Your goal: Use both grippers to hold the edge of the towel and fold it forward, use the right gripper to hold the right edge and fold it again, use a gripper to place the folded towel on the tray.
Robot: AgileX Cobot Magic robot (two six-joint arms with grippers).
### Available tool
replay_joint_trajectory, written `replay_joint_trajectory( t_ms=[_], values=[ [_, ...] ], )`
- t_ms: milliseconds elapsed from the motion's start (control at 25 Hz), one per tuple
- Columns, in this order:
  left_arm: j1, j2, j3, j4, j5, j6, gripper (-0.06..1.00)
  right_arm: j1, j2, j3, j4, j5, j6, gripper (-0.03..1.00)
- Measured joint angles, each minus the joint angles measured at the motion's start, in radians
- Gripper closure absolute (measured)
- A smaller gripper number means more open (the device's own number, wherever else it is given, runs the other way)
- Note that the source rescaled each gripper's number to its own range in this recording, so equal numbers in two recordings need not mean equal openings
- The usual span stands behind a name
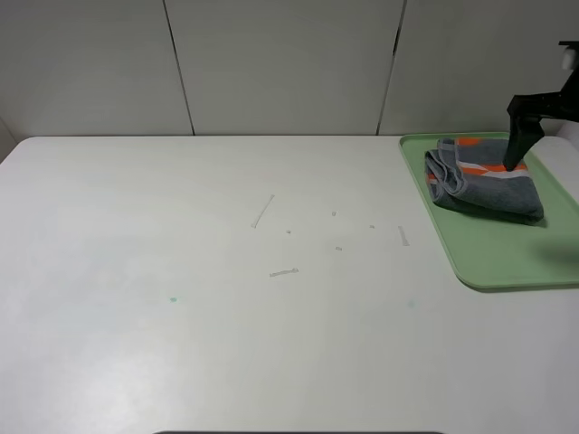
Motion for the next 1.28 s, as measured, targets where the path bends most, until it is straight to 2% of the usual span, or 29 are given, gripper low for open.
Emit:
replay_joint_trajectory(
  t_ms=[320, 720, 920, 1120, 1280],
  values=[
    [0.000, 0.000, 0.000, 0.000, 0.000, 0.000, -0.06, 0.000, -0.220, 0.277, 0.012, -0.002, -0.001, -0.03],
    [0.000, 0.000, 0.000, 0.000, 0.000, 0.000, -0.06, 0.000, -0.551, 0.583, 0.022, -0.059, -0.001, -0.03],
    [0.000, 0.000, 0.000, 0.000, 0.000, 0.000, -0.06, 0.000, -0.759, 0.654, 0.042, -0.059, 0.000, -0.03],
    [0.000, 0.000, 0.000, 0.000, 0.000, 0.000, -0.06, 0.000, -0.985, 0.661, 0.086, -0.050, 0.003, -0.03],
    [0.000, 0.000, 0.000, 0.000, 0.000, 0.000, -0.06, 0.000, -1.155, 0.661, 0.122, -0.007, 0.003, -0.03]
  ],
)
